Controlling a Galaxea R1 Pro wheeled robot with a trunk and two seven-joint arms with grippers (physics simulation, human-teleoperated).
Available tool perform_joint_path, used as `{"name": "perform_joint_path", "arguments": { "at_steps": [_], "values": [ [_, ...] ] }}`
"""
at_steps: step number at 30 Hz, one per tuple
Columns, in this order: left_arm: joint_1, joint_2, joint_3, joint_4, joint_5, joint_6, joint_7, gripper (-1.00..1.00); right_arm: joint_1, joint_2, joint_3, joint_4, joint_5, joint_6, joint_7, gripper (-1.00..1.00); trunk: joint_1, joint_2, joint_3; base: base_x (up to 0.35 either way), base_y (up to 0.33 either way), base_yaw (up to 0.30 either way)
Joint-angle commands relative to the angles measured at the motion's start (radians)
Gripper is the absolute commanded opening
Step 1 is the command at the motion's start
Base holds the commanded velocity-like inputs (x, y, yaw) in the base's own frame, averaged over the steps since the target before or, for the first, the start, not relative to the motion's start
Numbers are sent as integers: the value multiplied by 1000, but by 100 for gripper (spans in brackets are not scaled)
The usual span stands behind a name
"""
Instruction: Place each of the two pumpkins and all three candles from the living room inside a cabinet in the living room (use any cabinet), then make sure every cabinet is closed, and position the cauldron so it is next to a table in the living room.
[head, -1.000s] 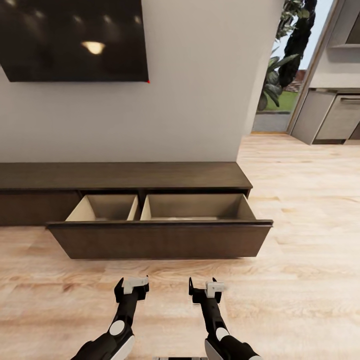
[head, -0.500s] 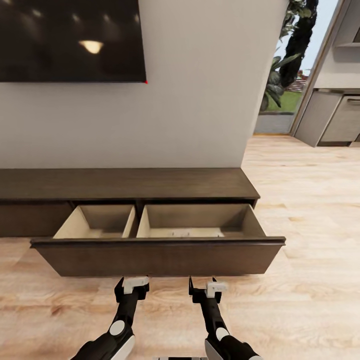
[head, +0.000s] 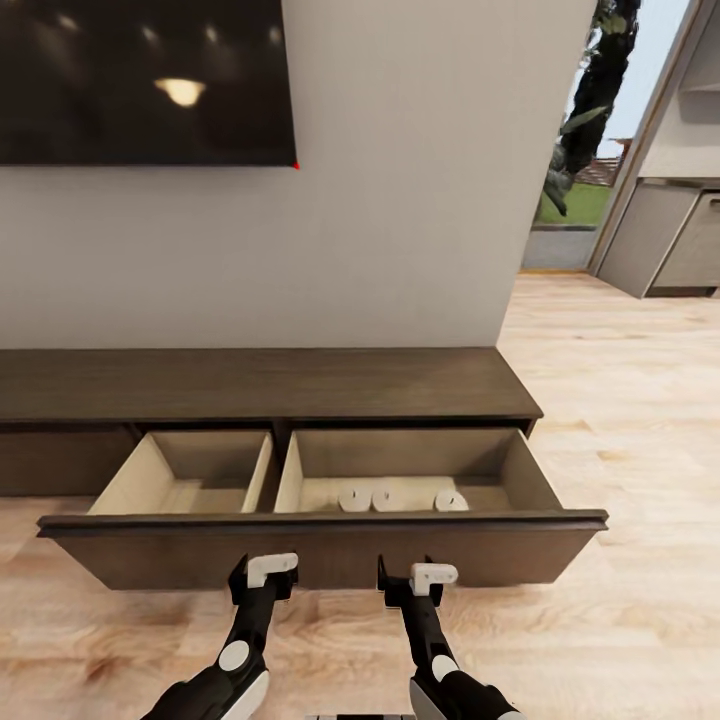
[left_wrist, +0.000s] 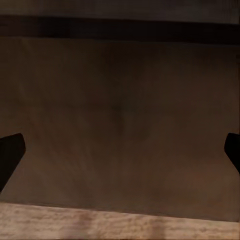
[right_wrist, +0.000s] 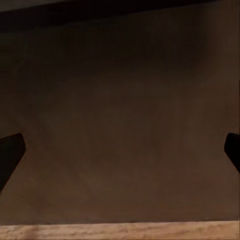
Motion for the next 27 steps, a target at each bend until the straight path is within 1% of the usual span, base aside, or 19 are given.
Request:
{"name": "perform_joint_path", "arguments": {
  "at_steps": [1,11,27],
  "values": [
    [-2,1,-8,0,10,-6,7,100,-1,0,9,1,-4,-3,-8,100,0,0,-1,267,3,0],
    [-2,1,-9,-1,9,-7,8,100,-1,0,9,1,-4,-3,-8,100,0,0,-1,302,1,0],
    [-2,1,-9,-1,9,-8,8,100,-1,-1,9,1,-4,-3,-8,100,0,0,-1,250,0,0]
  ]
}}
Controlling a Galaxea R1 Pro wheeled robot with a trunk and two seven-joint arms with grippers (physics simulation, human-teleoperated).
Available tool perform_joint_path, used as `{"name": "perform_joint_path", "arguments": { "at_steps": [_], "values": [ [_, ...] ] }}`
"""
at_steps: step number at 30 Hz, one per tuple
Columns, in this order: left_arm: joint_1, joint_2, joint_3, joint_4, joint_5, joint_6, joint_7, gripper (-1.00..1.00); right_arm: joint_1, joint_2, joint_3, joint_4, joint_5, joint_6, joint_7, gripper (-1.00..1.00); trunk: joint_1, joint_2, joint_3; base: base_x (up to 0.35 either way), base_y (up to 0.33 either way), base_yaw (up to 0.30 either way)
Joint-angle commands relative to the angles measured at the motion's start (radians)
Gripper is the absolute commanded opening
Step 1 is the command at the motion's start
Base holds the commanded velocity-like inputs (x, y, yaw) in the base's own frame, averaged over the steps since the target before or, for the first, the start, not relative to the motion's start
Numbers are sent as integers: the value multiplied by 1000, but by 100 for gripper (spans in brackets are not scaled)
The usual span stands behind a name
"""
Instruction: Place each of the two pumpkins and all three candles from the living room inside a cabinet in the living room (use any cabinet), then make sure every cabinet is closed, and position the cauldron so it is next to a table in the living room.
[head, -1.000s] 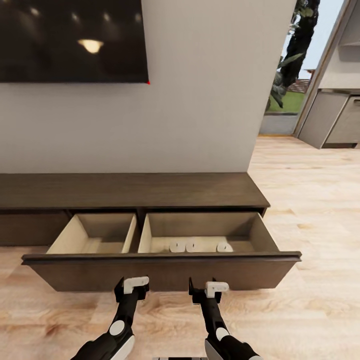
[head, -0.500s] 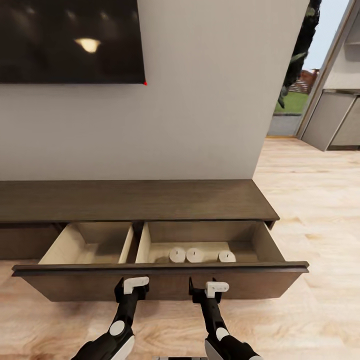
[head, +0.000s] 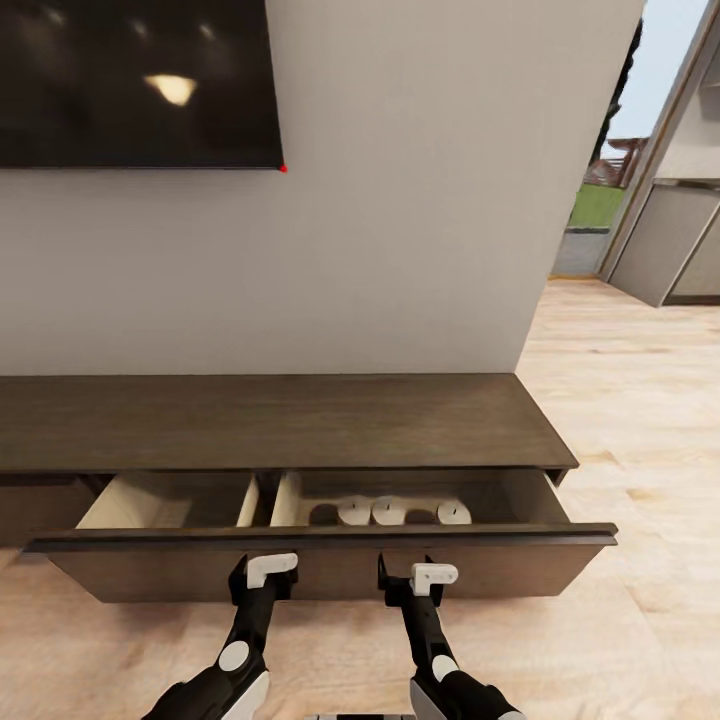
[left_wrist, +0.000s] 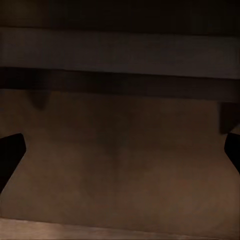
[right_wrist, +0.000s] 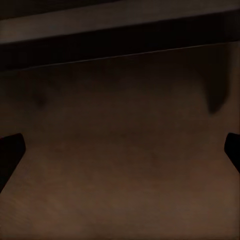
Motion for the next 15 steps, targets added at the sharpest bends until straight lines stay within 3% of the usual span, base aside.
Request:
{"name": "perform_joint_path", "arguments": {
  "at_steps": [1,15],
  "values": [
    [-2,1,-8,-1,5,-7,6,100,-1,0,9,1,-4,-3,-8,100,0,0,-1,233,0,0],
    [-2,1,-8,-1,5,-7,6,100,-1,0,9,1,-4,-3,-8,100,0,0,-1,208,0,0]
  ]
}}
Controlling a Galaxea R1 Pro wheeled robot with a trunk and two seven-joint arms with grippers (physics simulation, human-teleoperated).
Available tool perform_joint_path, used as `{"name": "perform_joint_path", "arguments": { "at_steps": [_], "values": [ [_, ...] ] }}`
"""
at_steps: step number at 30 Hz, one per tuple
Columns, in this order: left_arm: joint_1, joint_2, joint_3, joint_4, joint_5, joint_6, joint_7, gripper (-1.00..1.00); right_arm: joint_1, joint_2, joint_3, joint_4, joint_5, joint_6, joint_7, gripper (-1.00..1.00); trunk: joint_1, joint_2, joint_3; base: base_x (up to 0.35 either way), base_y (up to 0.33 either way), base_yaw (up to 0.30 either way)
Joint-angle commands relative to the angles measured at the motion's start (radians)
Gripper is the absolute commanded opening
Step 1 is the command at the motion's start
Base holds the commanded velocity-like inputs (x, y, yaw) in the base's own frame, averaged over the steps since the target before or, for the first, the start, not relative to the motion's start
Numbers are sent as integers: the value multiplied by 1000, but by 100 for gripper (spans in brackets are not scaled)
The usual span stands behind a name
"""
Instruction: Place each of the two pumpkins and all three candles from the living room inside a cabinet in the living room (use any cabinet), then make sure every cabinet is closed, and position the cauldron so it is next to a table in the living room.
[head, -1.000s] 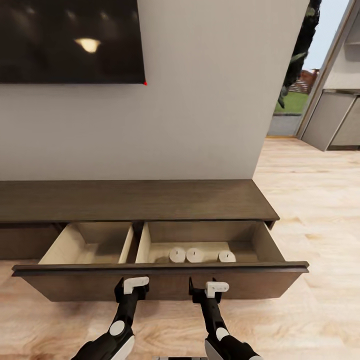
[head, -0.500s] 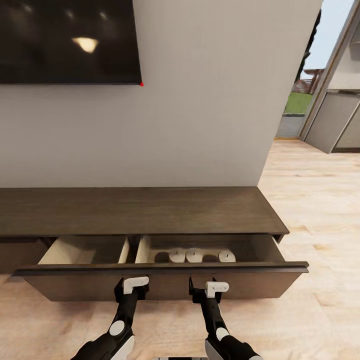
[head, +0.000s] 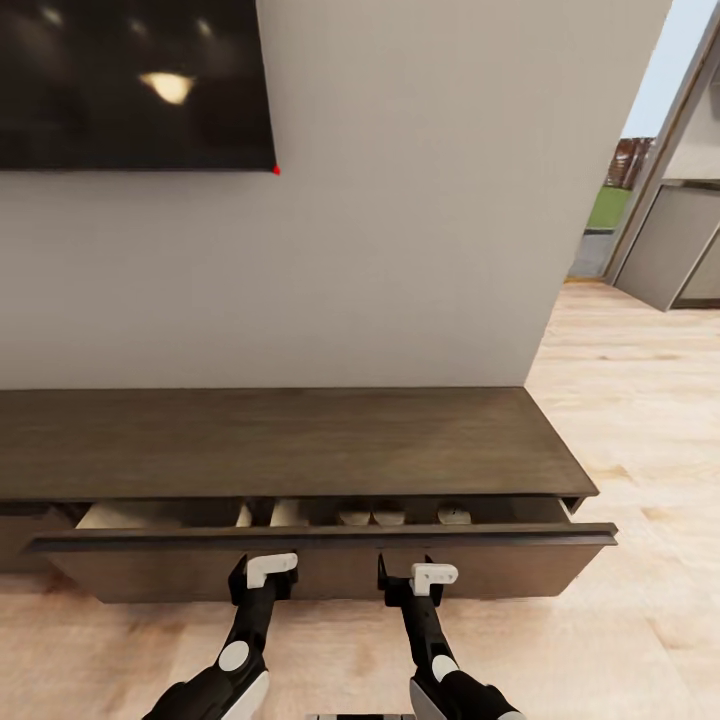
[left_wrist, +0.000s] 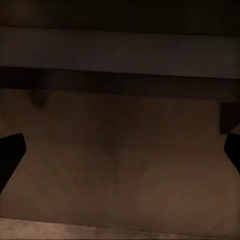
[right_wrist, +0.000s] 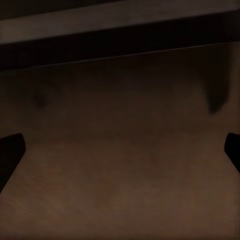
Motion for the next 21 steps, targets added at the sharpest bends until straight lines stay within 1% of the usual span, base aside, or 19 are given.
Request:
{"name": "perform_joint_path", "arguments": {
  "at_steps": [1,8,16,21],
  "values": [
    [-2,1,-9,-1,4,-6,5,100,-1,0,9,1,-4,-3,-8,100,0,0,-1,194,0,0],
    [-2,1,-9,-1,4,-7,5,100,-1,0,9,1,-4,-3,-8,100,0,0,-1,180,0,0],
    [-2,1,-6,-9,1,-8,8,100,-1,0,9,1,-4,-3,-8,100,0,0,-1,43,0,0],
    [-2,1,-7,-8,1,-8,11,100,-1,-1,9,1,-4,-3,-8,100,0,0,-1,235,0,0]
  ]
}}
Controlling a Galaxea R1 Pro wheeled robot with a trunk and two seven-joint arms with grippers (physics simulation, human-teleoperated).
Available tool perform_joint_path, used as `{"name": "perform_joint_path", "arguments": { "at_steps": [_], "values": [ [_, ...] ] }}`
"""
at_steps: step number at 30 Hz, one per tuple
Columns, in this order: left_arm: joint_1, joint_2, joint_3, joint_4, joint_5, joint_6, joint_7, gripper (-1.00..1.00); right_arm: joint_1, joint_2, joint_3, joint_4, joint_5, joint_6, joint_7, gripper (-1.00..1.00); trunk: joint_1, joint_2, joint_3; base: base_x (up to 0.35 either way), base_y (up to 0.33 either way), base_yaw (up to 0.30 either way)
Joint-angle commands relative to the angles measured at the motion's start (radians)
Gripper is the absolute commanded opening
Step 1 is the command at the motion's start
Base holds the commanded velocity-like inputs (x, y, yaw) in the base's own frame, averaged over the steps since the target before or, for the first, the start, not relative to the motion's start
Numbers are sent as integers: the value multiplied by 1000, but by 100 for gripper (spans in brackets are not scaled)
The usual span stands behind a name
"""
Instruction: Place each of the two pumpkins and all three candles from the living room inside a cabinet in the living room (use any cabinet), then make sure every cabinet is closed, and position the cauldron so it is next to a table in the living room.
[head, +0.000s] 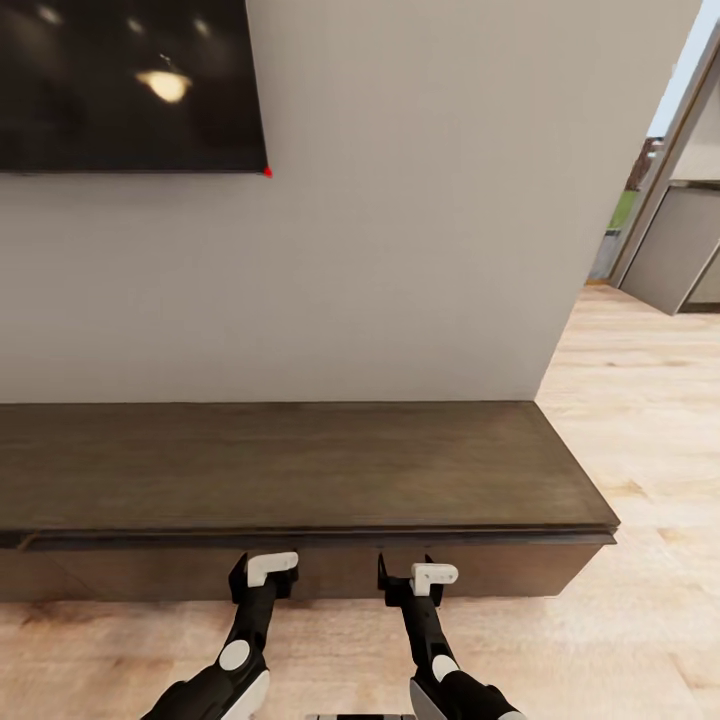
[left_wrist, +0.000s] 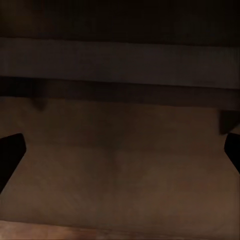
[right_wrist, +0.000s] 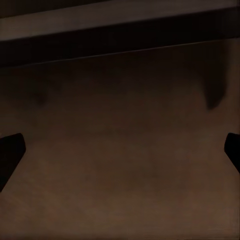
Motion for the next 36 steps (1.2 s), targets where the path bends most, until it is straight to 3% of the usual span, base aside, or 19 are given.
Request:
{"name": "perform_joint_path", "arguments": {
  "at_steps": [1,9,27,36],
  "values": [
    [-2,2,-8,-1,10,-7,6,100,-1,0,9,1,-4,-3,-8,100,0,0,-1,142,0,0],
    [-2,2,-8,-2,10,-7,8,100,-1,-1,9,1,-4,-3,-8,100,0,0,-1,-17,0,0],
    [-1,-5,-6,4,13,-3,-1,100,-1,-4,3,1,-4,8,-5,100,0,0,-1,-323,0,0],
    [8,0,-12,-16,29,9,6,100,-1,-4,-2,-12,-10,143,-10,100,0,0,-1,-243,0,0]
  ]
}}
